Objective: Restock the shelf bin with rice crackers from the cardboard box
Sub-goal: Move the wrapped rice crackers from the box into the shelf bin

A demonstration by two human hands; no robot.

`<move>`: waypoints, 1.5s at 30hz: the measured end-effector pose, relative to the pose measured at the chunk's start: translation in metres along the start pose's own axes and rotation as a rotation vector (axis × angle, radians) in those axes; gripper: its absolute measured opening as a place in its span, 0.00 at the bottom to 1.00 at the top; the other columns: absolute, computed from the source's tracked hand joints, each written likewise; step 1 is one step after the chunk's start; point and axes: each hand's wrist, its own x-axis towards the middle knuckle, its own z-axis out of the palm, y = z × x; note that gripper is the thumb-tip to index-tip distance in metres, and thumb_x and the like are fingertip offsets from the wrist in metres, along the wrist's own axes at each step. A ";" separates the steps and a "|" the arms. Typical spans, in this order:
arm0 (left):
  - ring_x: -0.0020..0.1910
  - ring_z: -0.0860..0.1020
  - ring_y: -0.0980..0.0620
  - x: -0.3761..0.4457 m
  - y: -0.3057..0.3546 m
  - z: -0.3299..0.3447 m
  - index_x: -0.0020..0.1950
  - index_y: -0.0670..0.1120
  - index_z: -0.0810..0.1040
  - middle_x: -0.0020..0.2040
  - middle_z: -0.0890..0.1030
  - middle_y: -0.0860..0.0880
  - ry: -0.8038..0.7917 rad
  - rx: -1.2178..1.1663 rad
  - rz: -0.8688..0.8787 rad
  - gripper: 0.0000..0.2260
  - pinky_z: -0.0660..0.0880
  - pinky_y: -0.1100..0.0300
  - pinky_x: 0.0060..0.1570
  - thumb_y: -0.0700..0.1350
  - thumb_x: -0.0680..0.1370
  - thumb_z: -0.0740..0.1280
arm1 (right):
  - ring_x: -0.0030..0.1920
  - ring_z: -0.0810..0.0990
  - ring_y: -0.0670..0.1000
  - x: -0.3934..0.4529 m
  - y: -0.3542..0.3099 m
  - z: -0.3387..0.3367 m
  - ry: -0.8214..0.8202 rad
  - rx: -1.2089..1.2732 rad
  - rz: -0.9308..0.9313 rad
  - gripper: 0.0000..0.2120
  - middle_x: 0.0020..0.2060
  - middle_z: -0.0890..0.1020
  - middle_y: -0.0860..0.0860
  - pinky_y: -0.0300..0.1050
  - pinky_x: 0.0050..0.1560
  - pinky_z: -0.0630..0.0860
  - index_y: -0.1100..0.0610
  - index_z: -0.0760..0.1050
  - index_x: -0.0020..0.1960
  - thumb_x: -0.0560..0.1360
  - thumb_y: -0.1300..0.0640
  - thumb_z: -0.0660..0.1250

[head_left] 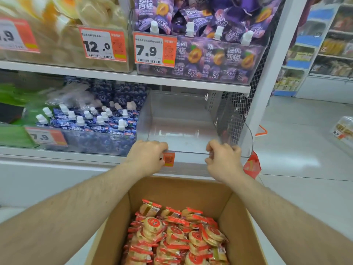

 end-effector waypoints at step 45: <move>0.59 0.77 0.43 -0.079 0.023 0.078 0.67 0.50 0.70 0.67 0.74 0.43 -0.953 -1.364 -0.783 0.25 0.76 0.46 0.54 0.63 0.76 0.64 | 0.59 0.77 0.58 -0.151 -0.001 0.101 -0.419 -0.072 -0.459 0.29 0.68 0.64 0.58 0.51 0.60 0.77 0.58 0.72 0.64 0.66 0.46 0.65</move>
